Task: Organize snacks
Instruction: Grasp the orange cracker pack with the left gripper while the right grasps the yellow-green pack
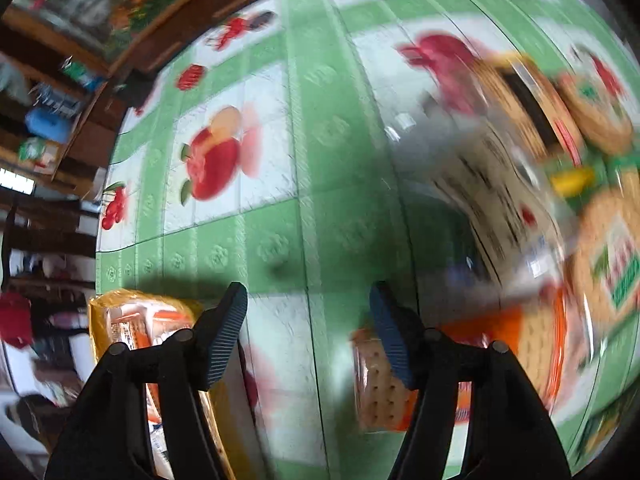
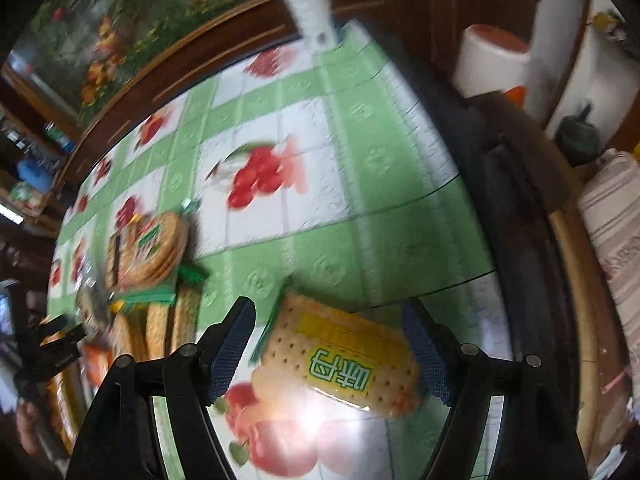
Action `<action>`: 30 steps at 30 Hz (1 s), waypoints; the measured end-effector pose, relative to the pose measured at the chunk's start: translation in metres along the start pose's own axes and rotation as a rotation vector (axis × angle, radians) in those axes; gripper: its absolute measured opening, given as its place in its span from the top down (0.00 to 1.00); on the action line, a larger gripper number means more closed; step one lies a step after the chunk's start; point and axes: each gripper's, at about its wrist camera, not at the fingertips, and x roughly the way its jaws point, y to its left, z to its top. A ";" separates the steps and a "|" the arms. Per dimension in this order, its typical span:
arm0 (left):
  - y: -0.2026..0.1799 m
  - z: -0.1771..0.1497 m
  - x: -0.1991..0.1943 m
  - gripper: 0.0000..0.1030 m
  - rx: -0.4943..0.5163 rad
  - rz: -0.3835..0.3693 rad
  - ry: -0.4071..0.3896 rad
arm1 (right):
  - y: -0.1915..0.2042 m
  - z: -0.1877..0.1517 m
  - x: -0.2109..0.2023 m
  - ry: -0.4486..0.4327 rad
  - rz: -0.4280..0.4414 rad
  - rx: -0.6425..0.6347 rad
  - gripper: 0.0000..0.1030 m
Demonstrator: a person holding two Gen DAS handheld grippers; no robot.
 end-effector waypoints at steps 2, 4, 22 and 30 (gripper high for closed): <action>-0.004 -0.007 -0.002 0.38 0.037 -0.043 0.021 | 0.002 -0.004 0.006 0.079 0.057 -0.030 0.24; -0.008 -0.016 -0.004 0.39 0.075 -0.096 0.052 | 0.008 -0.011 0.003 0.106 0.095 -0.091 0.25; -0.055 -0.055 -0.054 0.30 0.322 -0.052 -0.100 | 0.062 -0.054 0.011 0.130 -0.212 -0.377 0.33; -0.048 -0.056 -0.053 0.28 0.404 -0.207 -0.058 | 0.061 -0.051 0.012 0.132 -0.204 -0.377 0.30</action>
